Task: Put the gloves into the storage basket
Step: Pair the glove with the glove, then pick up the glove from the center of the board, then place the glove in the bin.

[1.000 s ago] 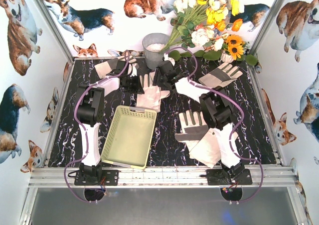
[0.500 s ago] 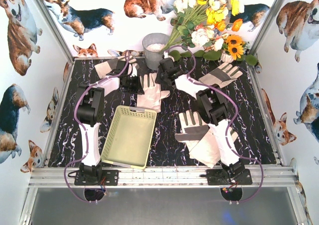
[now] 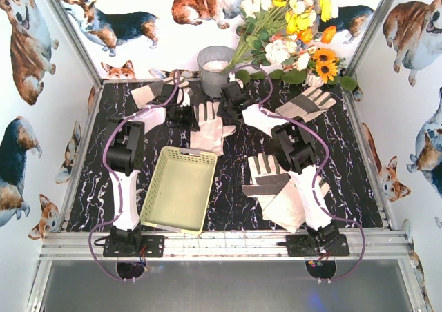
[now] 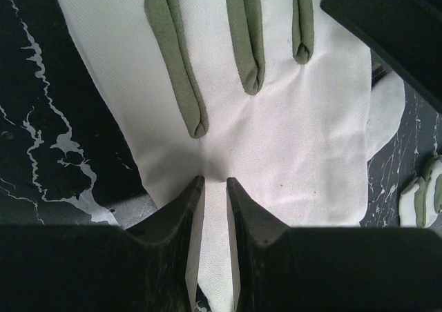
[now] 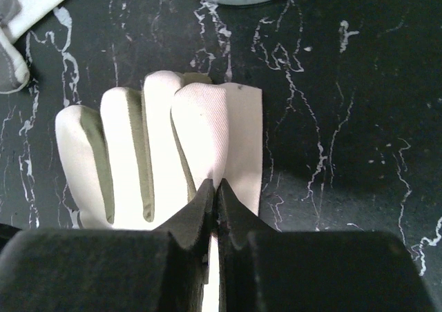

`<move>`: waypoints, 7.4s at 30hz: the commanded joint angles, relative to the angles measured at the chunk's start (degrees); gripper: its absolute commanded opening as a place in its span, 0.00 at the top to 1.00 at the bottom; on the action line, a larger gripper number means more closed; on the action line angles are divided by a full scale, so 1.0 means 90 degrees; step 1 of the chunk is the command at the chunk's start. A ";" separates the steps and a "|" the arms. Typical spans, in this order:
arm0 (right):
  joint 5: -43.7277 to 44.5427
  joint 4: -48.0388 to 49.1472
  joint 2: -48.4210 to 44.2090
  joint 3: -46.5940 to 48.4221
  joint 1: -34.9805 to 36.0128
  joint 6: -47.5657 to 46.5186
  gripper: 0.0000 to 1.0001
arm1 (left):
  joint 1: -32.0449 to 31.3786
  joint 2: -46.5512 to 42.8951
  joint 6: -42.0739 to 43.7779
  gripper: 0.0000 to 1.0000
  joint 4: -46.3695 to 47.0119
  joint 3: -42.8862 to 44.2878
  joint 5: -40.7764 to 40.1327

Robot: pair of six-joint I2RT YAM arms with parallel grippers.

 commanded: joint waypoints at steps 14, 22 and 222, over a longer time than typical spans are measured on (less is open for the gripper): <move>0.0501 0.0033 -0.1176 -0.0492 -0.0147 0.0056 0.62 | 0.0016 0.0144 -0.0099 0.77 -0.0443 0.0373 0.0295; -0.0289 0.0277 -0.2530 -0.2063 -0.0494 0.0742 0.47 | 0.0016 -0.0133 -0.0310 0.67 -0.0438 0.0819 0.0531; -0.0008 -0.2497 -0.4388 -0.3808 0.3902 0.5380 1.00 | 0.0156 -0.4753 -0.0007 1.00 -0.3712 -0.3456 0.0348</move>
